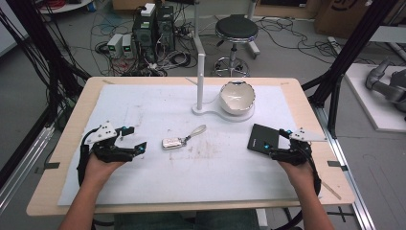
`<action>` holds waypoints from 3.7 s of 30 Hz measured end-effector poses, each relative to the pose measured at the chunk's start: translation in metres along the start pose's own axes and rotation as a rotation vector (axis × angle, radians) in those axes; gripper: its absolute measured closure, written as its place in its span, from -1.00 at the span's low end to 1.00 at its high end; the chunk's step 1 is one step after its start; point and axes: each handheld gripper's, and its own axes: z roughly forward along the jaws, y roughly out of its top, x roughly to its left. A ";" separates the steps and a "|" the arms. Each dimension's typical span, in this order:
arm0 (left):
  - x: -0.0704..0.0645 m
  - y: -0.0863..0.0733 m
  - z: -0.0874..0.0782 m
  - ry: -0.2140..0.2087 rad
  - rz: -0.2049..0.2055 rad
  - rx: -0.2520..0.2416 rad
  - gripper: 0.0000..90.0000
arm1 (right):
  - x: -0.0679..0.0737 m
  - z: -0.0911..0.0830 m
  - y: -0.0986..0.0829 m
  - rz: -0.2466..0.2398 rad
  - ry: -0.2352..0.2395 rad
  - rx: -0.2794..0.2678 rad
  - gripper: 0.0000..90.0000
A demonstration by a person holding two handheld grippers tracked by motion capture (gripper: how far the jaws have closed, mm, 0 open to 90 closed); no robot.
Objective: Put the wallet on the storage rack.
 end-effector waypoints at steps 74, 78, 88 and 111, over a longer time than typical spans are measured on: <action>0.001 -0.006 -0.002 0.016 0.006 0.045 -0.59 | -0.078 0.086 0.015 0.086 0.058 0.300 -0.63; 0.001 -0.006 -0.003 0.015 0.009 0.044 -0.59 | -0.081 0.087 0.010 0.102 0.111 0.300 -0.42; 0.000 -0.006 -0.003 0.018 0.010 0.048 -0.59 | -0.079 0.083 0.009 0.129 0.170 0.301 0.14; -0.001 -0.006 -0.003 0.019 0.015 0.057 -0.58 | -0.081 0.065 0.008 0.124 0.149 0.242 0.88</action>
